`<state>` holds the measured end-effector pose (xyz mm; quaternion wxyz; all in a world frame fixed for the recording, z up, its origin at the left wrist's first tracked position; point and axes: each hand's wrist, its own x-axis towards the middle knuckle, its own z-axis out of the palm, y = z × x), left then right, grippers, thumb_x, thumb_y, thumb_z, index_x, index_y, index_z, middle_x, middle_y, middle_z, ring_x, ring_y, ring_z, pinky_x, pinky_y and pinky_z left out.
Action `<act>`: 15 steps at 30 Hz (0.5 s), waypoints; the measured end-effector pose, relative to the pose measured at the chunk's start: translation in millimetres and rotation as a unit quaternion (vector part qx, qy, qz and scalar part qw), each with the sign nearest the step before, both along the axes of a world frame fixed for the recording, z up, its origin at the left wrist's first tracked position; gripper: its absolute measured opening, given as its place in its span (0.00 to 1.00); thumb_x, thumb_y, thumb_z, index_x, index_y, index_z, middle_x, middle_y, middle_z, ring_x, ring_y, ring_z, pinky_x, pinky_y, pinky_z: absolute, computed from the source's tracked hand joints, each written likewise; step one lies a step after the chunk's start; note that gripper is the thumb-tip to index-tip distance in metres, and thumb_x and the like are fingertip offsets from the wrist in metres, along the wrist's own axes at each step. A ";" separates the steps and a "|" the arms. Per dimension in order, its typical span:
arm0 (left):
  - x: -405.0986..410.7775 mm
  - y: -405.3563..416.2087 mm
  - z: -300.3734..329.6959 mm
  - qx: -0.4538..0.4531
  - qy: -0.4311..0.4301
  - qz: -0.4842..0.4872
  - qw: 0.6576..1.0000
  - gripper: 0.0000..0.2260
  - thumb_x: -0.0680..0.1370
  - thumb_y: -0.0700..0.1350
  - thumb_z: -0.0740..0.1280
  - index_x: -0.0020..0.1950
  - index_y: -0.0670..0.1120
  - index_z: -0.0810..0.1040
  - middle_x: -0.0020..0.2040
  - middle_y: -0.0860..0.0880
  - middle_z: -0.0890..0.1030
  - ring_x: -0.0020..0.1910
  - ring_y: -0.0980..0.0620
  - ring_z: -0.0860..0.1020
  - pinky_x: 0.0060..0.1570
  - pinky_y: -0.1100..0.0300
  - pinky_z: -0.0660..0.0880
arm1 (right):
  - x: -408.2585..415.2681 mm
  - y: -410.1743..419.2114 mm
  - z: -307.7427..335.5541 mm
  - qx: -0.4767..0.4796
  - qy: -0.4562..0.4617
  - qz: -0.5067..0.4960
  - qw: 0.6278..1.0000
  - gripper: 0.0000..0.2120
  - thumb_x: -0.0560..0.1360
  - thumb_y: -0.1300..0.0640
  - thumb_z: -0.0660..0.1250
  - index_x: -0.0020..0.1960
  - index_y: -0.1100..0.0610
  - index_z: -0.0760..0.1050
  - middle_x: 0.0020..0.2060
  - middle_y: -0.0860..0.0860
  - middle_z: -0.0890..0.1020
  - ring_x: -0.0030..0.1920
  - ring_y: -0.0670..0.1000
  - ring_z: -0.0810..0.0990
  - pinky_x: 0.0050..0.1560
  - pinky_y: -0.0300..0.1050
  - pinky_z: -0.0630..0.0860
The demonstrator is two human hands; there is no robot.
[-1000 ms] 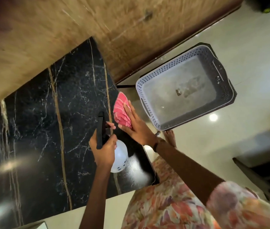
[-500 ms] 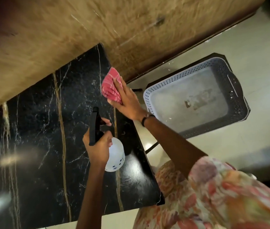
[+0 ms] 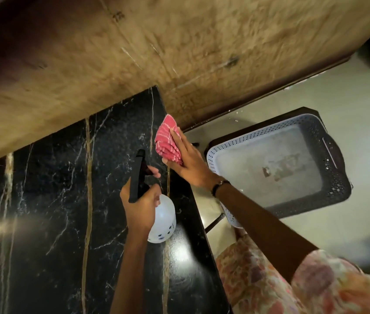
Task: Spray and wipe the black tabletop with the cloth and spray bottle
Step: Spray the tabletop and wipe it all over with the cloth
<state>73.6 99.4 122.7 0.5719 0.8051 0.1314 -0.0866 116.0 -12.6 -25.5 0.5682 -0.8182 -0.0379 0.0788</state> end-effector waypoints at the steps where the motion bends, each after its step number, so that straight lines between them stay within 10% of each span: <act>1: 2.0 1.1 -0.6 -0.004 -0.001 0.000 1.000 0.09 0.65 0.33 0.59 0.43 0.35 0.75 0.31 0.55 0.76 0.21 0.56 0.64 0.26 0.62 0.66 | 19.2 -1.0 0.7 -0.004 0.007 0.003 1.000 0.39 0.75 0.40 0.62 0.78 0.54 0.47 0.77 0.56 0.52 0.72 0.60 0.63 0.69 0.65 0.62; 8: 19.7 20.8 -0.7 0.006 -0.007 0.003 1.000 0.10 0.65 0.24 0.58 0.38 0.36 0.74 0.31 0.56 0.77 0.25 0.58 0.71 0.26 0.64 0.67 | 138.6 1.4 9.4 0.003 0.051 -0.036 0.998 0.38 0.77 0.43 0.63 0.78 0.51 0.47 0.77 0.56 0.52 0.73 0.60 0.61 0.70 0.59 0.65; 15: 47.2 65.2 9.2 -0.023 0.000 0.052 0.998 0.13 0.68 0.21 0.57 0.39 0.36 0.74 0.32 0.50 0.75 0.25 0.59 0.69 0.25 0.66 0.66 | 49.9 12.0 -2.7 -0.077 -0.035 -0.060 0.995 0.38 0.75 0.36 0.57 0.78 0.50 0.48 0.77 0.54 0.53 0.74 0.57 0.60 0.68 0.62 0.65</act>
